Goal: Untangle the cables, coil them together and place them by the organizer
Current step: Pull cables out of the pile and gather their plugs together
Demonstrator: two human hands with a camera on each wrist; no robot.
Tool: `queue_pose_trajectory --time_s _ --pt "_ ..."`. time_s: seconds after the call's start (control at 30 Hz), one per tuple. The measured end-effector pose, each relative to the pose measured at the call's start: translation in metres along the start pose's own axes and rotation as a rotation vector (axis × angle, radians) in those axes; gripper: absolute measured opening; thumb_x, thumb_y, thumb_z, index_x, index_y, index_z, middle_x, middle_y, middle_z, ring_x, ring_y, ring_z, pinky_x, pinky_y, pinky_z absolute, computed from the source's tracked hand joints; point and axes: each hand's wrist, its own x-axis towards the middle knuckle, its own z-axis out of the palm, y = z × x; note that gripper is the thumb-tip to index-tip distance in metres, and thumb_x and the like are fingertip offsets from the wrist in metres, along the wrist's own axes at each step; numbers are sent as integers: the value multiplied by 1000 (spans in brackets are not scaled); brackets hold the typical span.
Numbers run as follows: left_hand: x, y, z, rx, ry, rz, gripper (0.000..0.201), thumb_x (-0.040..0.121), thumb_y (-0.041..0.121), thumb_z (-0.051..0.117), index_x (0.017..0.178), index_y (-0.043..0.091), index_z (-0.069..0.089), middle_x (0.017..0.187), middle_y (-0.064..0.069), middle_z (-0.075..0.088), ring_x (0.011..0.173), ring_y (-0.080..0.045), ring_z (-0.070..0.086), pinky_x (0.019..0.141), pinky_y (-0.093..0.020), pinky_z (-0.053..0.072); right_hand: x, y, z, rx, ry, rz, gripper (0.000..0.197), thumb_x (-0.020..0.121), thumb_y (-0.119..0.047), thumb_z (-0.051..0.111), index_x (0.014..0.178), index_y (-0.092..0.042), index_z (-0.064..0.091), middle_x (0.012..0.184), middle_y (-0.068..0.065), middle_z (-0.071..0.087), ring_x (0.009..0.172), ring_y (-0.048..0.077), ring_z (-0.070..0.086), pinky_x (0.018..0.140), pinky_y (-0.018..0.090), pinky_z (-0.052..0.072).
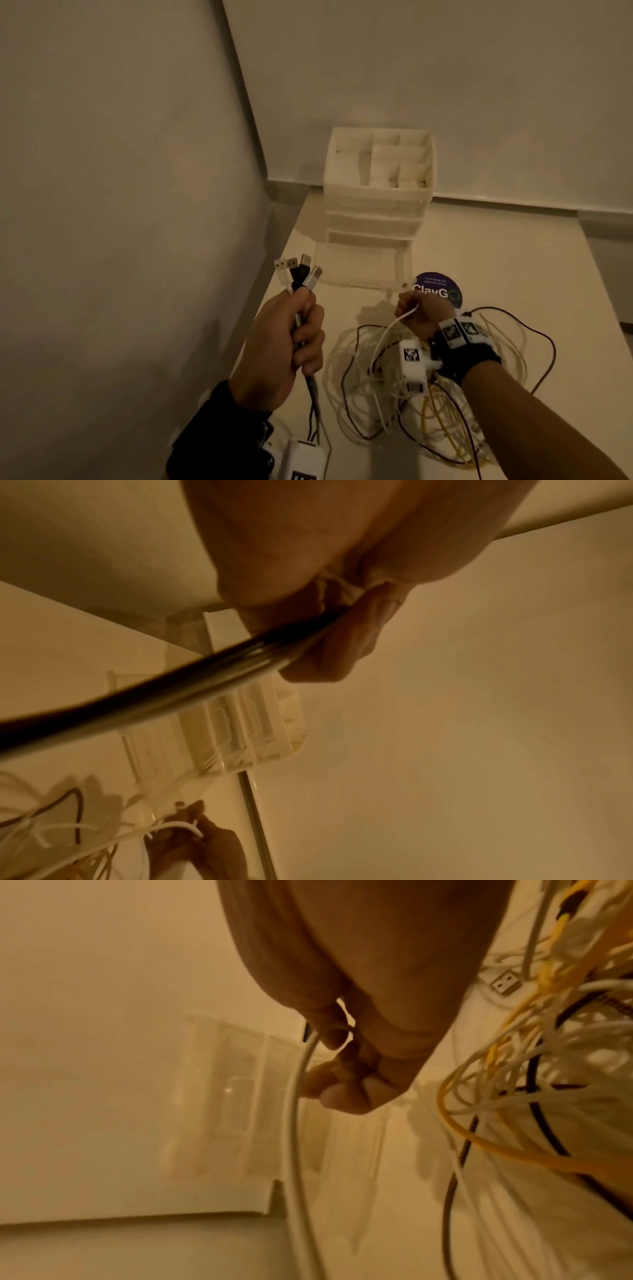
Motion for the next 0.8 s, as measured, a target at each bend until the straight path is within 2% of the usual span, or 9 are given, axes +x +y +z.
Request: queue_pose_trajectory --time_s 0.13,0.23,0.37,0.43,0.5,0.6,0.67,0.73,0.8 --pt "16 -5 13 74 -19 52 28 99 25 34 74 16 34 53 3 22 39 -9 14 39 -21 23 -79 -5 -7 166 -164 -182 19 101 -20 42 93 -11 56 59 -2 50 45 12 42 45 24 39" --pt "28 -8 29 42 -98 73 26 96 29 42 76 14 35 57 3 24 41 -9 16 40 -22 22 -147 -5 -6 88 -297 -376 28 101 -24 40 108 -6 59 66 3 49 45 15 37 46 29 37" --pt "39 -7 61 59 -212 82 24 87 36 51 88 14 41 61 2 26 45 -9 19 44 -24 20 -224 3 7 -150 -421 -582 31 95 -26 42 98 1 58 61 13 46 45 18 33 49 31 30" --pt "39 -7 78 126 -253 106 33 84 41 56 91 12 42 62 2 28 48 -10 20 46 -26 20 -243 9 13 -306 -370 -707 31 93 -29 43 94 -3 59 59 13 49 45 19 35 47 29 31" --pt "36 -10 91 216 -304 167 34 84 43 59 84 11 45 60 5 32 47 -9 26 47 -26 24 -251 15 17 -468 -283 -852 29 97 -30 42 88 -10 61 57 10 53 46 20 39 45 29 34" --pt "30 -17 108 346 -368 238 30 94 37 51 75 14 45 52 7 42 39 -10 37 40 -22 34 -250 18 17 -665 -162 -1031 32 102 -25 37 83 -9 57 60 11 59 45 22 48 46 32 42" --pt "30 -22 115 417 -326 234 33 98 36 48 76 13 47 52 6 45 39 -11 41 39 -22 36 -248 18 16 -752 -90 -1082 32 103 -26 35 84 -10 56 60 8 61 45 19 54 47 30 47" --pt "30 -26 119 472 -277 257 30 101 32 43 79 14 52 54 10 48 48 -7 48 48 -20 42 -248 18 12 -801 -55 -1081 30 103 -27 36 88 -12 57 59 4 63 45 15 59 48 25 48" --pt "31 -29 121 531 -234 306 30 103 32 39 81 19 55 61 7 50 59 -8 49 60 -24 43 -250 19 8 -827 -55 -1070 27 102 -26 39 90 -11 58 61 3 65 48 9 63 49 21 48"
